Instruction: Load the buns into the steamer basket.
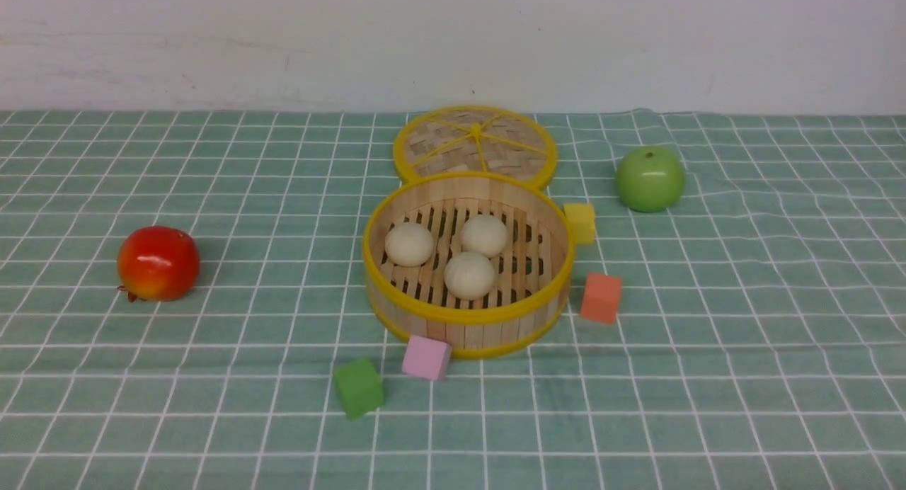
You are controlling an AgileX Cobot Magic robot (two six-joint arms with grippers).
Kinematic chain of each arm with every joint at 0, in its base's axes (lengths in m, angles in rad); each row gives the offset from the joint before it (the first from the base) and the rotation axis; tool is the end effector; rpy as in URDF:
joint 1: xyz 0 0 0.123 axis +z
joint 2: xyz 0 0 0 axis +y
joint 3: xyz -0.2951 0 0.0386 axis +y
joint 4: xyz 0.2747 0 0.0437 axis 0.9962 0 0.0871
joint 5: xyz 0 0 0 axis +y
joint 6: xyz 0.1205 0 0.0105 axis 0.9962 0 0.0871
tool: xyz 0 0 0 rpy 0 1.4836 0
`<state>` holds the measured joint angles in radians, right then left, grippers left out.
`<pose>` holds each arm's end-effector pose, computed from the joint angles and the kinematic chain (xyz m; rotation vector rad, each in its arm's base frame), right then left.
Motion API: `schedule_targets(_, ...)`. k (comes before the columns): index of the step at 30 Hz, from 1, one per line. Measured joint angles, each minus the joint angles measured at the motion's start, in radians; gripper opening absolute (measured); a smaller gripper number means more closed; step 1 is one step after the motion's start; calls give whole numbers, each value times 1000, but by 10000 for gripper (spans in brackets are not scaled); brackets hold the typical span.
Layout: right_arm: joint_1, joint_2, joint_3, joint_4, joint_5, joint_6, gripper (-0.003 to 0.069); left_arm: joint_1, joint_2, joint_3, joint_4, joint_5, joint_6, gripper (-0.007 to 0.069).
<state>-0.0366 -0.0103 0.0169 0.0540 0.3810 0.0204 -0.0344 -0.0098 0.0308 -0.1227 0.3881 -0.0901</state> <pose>0.0951 -0.0010 0.1647 0.0863 1.8689 0.0422 0.0946 -0.0089 0.1587 -0.1286 1.8906 -0.2062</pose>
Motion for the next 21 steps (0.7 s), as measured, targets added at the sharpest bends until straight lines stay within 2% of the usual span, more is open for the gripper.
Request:
schedule_targets(5, 0, 0, 0, 0, 0, 0, 31, 0, 0, 0, 1, 0, -55, -14)
schedule_targets(21, 0, 0, 0, 0, 0, 0, 57, 0, 0, 0, 1, 0, -62, -14)
